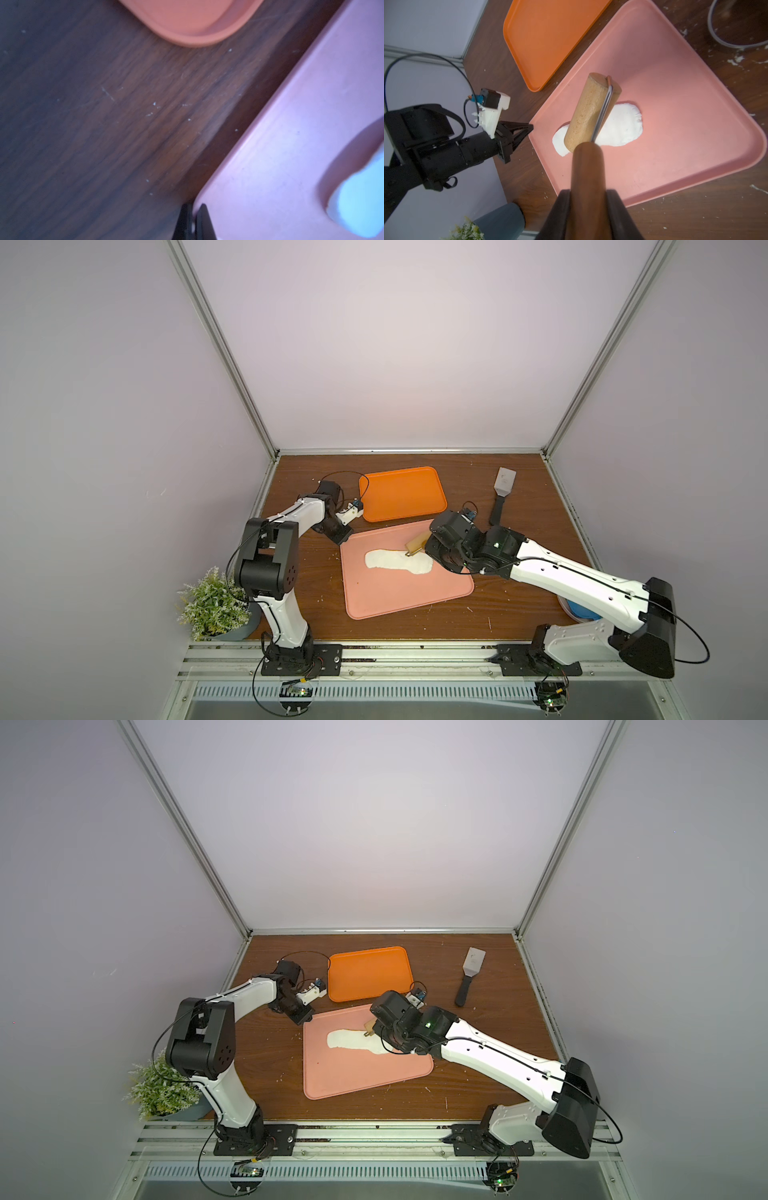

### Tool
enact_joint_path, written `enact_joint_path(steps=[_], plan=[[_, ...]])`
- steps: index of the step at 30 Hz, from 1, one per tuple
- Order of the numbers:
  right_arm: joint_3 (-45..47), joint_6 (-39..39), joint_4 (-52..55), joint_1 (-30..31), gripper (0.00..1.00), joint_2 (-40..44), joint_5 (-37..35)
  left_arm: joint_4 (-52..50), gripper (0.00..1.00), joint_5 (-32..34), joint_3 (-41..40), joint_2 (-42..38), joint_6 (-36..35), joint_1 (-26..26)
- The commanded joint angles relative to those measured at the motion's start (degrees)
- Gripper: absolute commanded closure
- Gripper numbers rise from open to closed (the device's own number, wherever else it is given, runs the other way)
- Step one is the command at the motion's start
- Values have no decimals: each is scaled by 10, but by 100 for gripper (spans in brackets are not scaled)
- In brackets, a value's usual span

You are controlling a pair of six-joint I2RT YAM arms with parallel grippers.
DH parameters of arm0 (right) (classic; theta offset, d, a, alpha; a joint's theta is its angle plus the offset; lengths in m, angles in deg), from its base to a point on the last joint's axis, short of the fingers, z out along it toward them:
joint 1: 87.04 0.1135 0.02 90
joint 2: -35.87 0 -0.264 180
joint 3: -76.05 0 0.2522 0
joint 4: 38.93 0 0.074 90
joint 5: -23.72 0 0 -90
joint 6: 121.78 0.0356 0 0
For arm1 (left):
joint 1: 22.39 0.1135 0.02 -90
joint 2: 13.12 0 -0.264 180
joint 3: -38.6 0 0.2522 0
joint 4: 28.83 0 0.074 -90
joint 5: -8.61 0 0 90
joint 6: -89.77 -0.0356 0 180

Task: Roll out the dumpling wrappers from the dough
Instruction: Flatten out the dough on the work surface.

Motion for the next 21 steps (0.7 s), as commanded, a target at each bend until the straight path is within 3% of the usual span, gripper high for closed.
enact_joint_path(steps=[1,7,21], plan=[[-7,64,-9,-1,100,9,-29,38,100,19,-43,85,11,-5],[-21,115,18,-1,100,-31,1,38,100,21,-43,88,11,-5],[-47,124,-2,-3,100,-114,-8,38,100,22,-43,89,10,-4]])
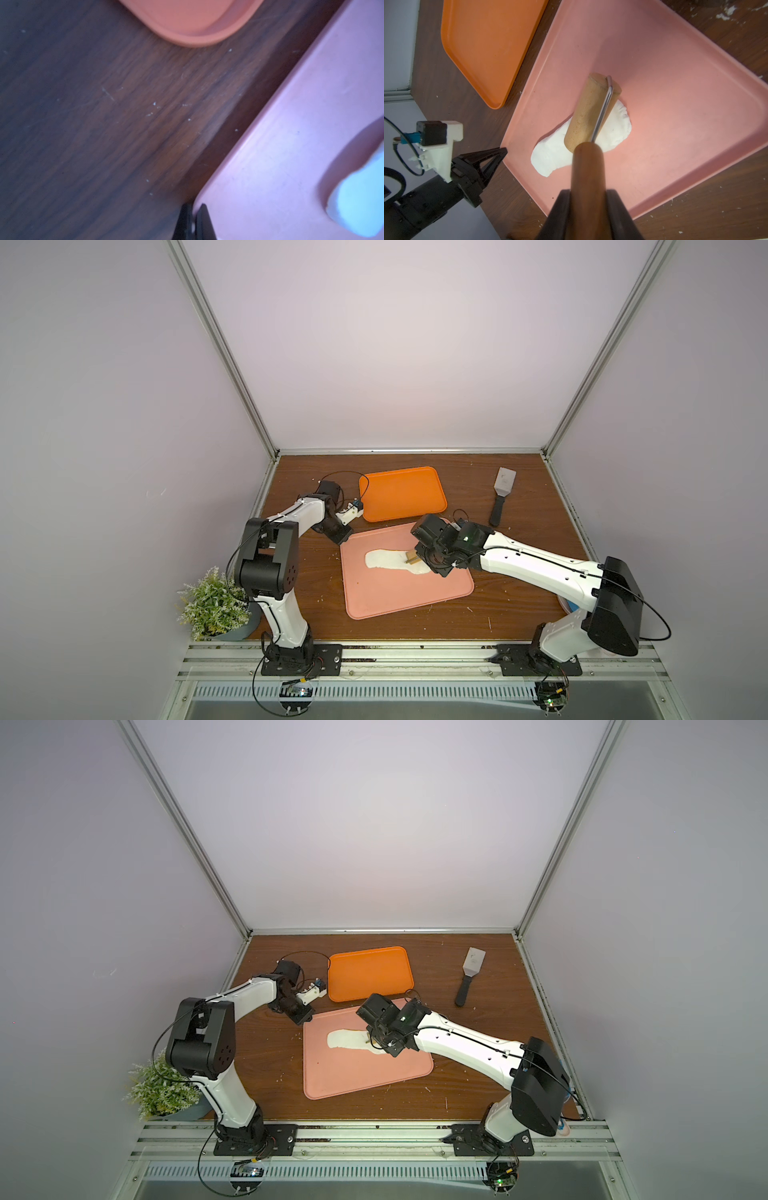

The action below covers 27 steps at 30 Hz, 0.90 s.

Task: Roll out the dumpling wrappers from the dough
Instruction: Flatten out the dough on the work surface.

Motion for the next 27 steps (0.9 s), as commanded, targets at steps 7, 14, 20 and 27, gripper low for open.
enact_joint_path(steps=[7,14,20,27], plan=[[78,83,-36,-19,100,3,31,39,100,24,-43,88,10,-5],[186,173,-47,-29,100,39,24,38,100,23,-43,89,9,-5],[194,172,-33,-38,100,13,18,39,100,24,-43,88,9,-5],[172,151,-23,-50,100,-59,27,38,100,23,-43,87,9,-5]])
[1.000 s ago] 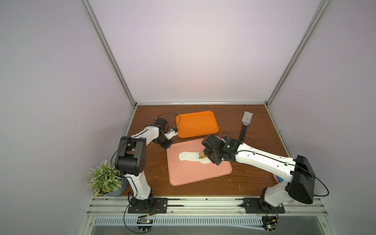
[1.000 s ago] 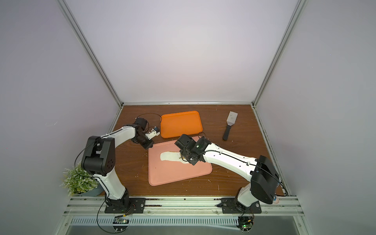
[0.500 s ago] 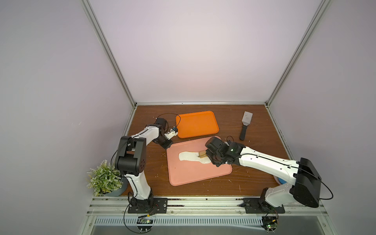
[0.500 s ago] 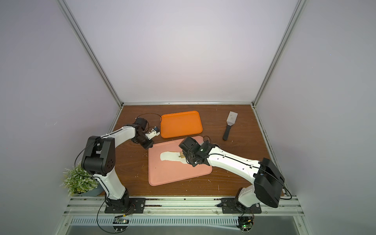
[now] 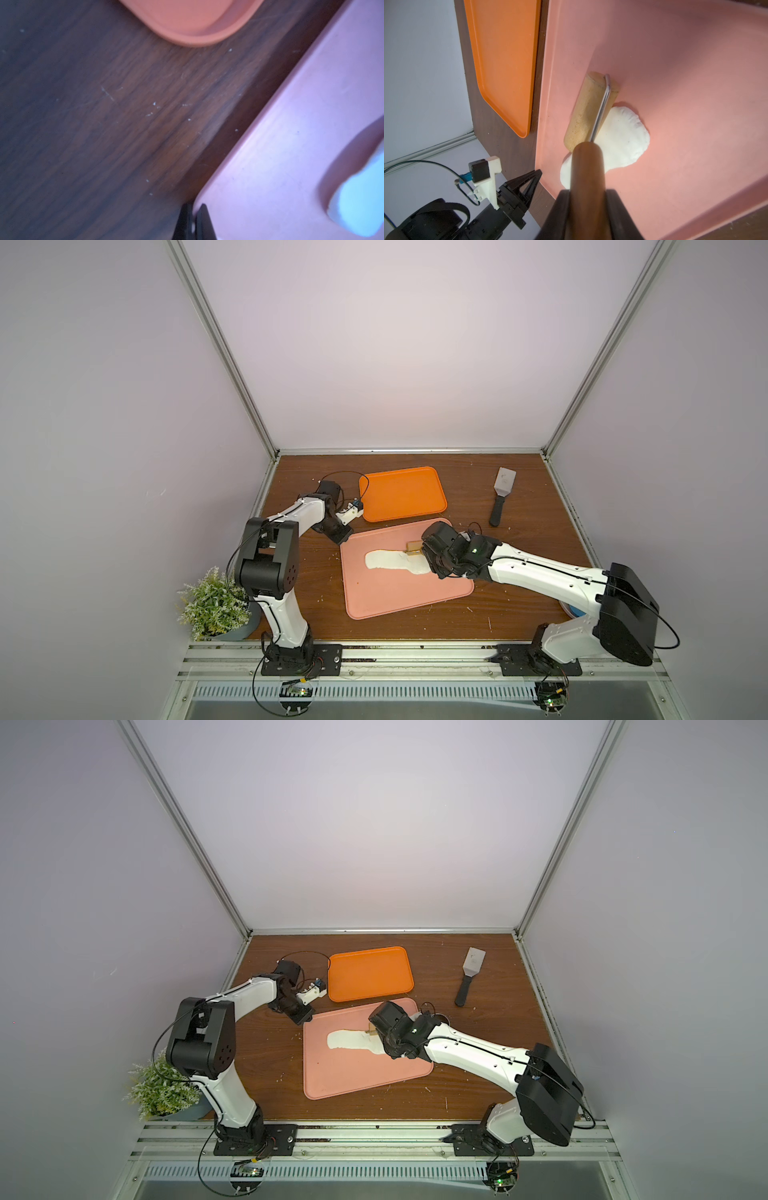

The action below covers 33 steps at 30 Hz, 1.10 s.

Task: Roll out the dumpling wrappers from the dough
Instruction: Flatten out the dough on the work surface.

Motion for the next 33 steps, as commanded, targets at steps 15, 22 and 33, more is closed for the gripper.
enact_joint_path(steps=[15,22,33], plan=[[-60,-59,146,-25,100,2,19,41,100,22,-46,85,9,-5],[-50,-44,144,6,100,53,4,42,100,21,-46,85,9,-5],[-22,-30,122,23,100,59,12,41,100,22,-46,85,9,-5]])
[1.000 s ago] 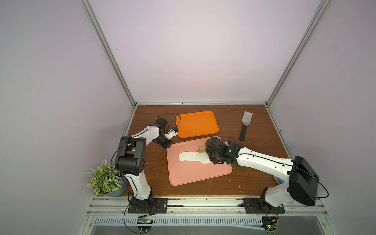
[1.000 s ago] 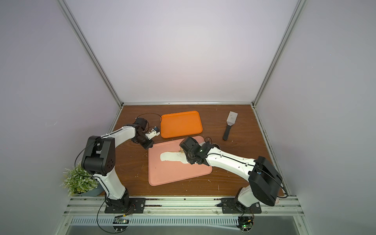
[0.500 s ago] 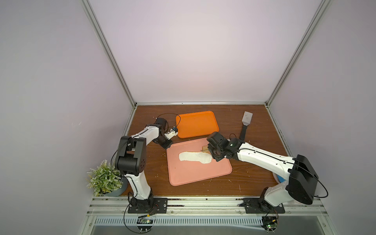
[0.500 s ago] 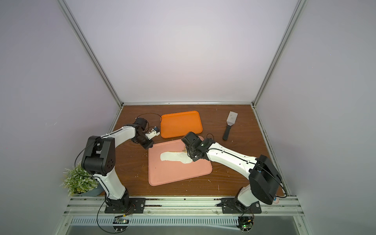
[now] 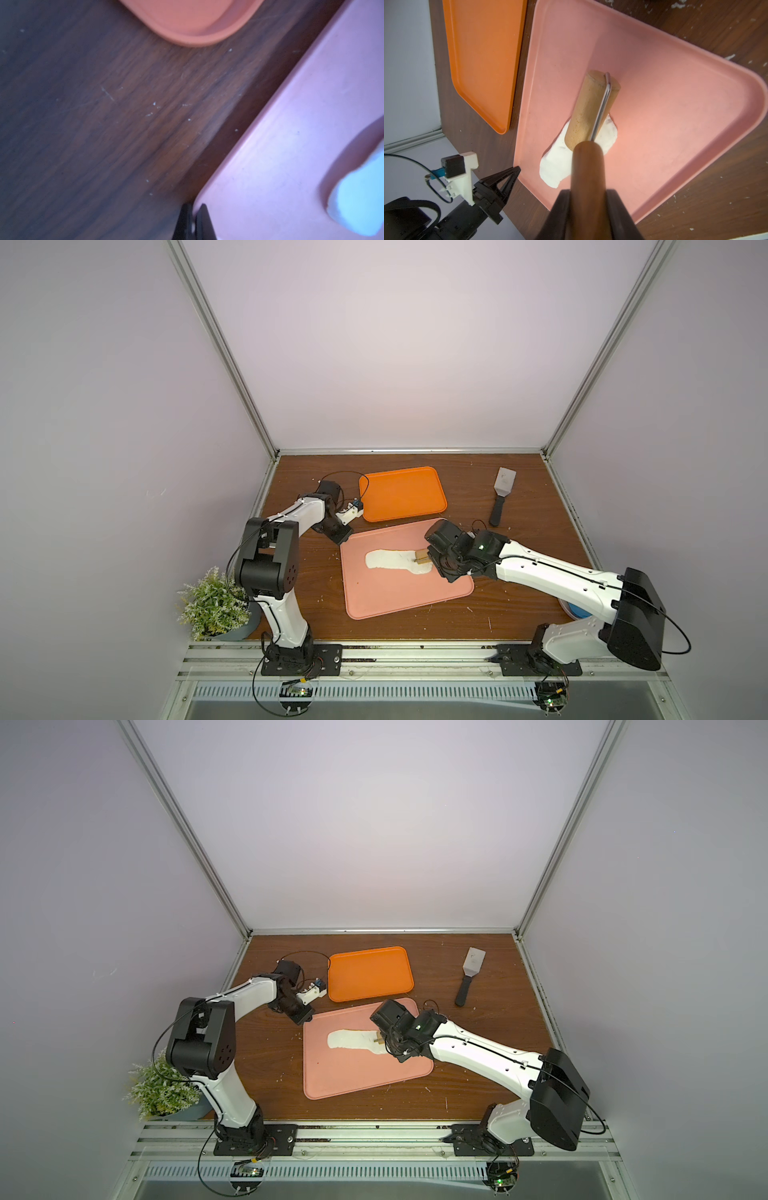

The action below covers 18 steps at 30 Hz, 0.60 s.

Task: Roll out the dumpling wrappers from the dough
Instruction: Flatten out the dough on the work surface.

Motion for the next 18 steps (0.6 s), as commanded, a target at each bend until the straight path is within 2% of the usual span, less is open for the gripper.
enact_joint_path(steps=[1,10,18], plan=[[22,16,18,6,100,7,16,42,100,22,-46,85,9,-5],[112,76,1,-4,100,4,33,41,100,24,-45,87,9,-5],[138,38,-24,-50,100,-38,53,40,100,25,-45,84,8,-4]])
